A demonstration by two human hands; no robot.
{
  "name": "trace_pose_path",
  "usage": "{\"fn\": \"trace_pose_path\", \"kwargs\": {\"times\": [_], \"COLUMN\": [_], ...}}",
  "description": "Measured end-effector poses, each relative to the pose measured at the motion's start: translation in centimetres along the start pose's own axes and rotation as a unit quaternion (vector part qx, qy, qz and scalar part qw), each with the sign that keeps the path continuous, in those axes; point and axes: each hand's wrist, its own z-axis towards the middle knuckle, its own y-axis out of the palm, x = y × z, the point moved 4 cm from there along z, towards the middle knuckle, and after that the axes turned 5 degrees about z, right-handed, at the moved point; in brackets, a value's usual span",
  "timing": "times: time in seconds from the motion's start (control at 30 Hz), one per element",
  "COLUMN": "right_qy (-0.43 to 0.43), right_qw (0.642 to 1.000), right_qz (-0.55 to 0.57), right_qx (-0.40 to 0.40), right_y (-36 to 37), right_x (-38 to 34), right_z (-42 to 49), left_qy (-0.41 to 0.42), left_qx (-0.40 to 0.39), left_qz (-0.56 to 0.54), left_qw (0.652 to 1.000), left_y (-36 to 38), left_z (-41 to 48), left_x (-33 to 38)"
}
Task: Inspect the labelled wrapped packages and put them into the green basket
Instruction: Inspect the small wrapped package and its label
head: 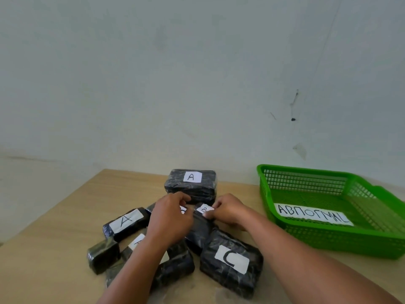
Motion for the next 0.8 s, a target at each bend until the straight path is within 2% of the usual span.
{"fn": "trace_pose_path", "kwargs": {"times": [0.27, 0.37, 0.47, 0.53, 0.67, 0.8], "right_qy": [-0.083, -0.140, -0.181, -0.184, -0.170, -0.153], "right_qw": [0.978, 0.954, 0.930, 0.914, 0.893, 0.896], "right_qz": [0.162, 0.236, 0.303, 0.349, 0.409, 0.407], "right_qx": [0.104, 0.117, 0.105, 0.096, 0.080, 0.090], "right_y": [-3.2, -5.2, -6.6, -6.9, -6.1, -4.2], "right_x": [0.8, 0.5, 1.7, 3.2, 6.9, 10.4], "right_z": [-4.9, -9.8, -14.8, -17.6, -21.4, -23.4], "left_qy": [0.032, 0.029, -0.006, -0.013, -0.020, -0.051], "left_qx": [0.012, 0.019, -0.055, -0.094, -0.103, -0.123], "left_qz": [-0.046, -0.139, -0.337, -0.415, -0.448, -0.477], "left_qw": [0.998, 0.990, 0.940, 0.905, 0.888, 0.869], "left_y": [0.0, -0.3, 0.4, 0.8, 2.4, 5.0], "left_z": [-2.3, -4.4, -7.5, -10.1, -14.9, -18.4], "left_x": [1.9, 3.8, 5.7, 7.1, 8.6, 8.7]}}
